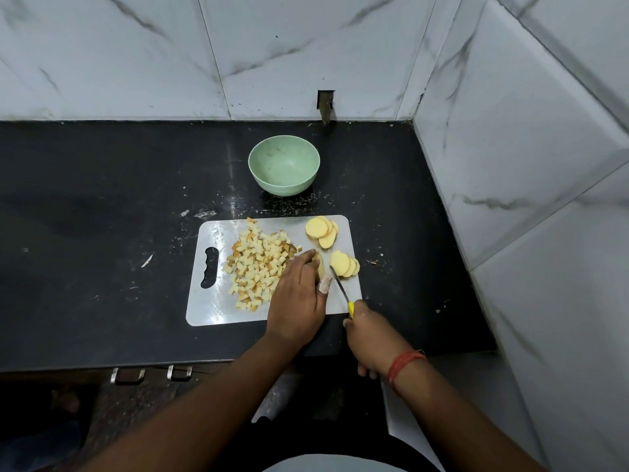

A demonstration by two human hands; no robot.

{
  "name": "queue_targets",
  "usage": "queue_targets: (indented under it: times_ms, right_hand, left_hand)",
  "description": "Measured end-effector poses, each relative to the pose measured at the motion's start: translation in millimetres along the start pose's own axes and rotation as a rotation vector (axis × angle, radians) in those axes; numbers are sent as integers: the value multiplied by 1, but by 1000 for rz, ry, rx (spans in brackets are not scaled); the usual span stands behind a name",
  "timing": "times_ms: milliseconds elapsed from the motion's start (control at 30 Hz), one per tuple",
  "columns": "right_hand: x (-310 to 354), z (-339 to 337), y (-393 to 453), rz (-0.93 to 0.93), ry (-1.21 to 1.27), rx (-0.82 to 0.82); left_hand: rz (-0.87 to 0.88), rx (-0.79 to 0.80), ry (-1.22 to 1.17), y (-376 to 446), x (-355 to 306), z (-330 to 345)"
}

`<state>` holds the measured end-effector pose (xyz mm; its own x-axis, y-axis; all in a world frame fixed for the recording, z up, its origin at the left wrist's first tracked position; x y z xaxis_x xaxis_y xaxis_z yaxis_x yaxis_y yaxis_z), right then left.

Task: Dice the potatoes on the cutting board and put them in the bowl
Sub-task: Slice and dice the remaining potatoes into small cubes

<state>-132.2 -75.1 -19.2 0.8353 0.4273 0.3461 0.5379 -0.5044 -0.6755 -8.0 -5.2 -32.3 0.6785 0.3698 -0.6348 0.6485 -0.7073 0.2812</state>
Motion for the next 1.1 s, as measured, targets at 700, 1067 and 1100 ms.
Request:
queue_targets:
  times_ms: [700, 1067, 1100]
  right_hand:
    - [36, -22, 14, -189, 481, -171]
    - [44, -26, 16, -259, 517, -322]
    - [44, -25, 15, -271, 487, -334]
  left_hand:
    - [-15, -17, 260, 10, 10, -25]
    - [28, 64, 159, 5, -2, -18]
    - [22, 67, 156, 4, 0, -18]
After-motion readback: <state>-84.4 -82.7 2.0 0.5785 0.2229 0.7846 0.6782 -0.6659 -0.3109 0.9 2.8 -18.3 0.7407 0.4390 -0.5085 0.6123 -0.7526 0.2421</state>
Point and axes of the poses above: each hand's wrist, its own y-axis towards the middle knuckle, its own z-axis out of the palm, x = y × z, the point moved 6 cm from there along y, towards the middle knuckle, and after that the axes turned 3 degrees about -y, right-handed, at the moved point
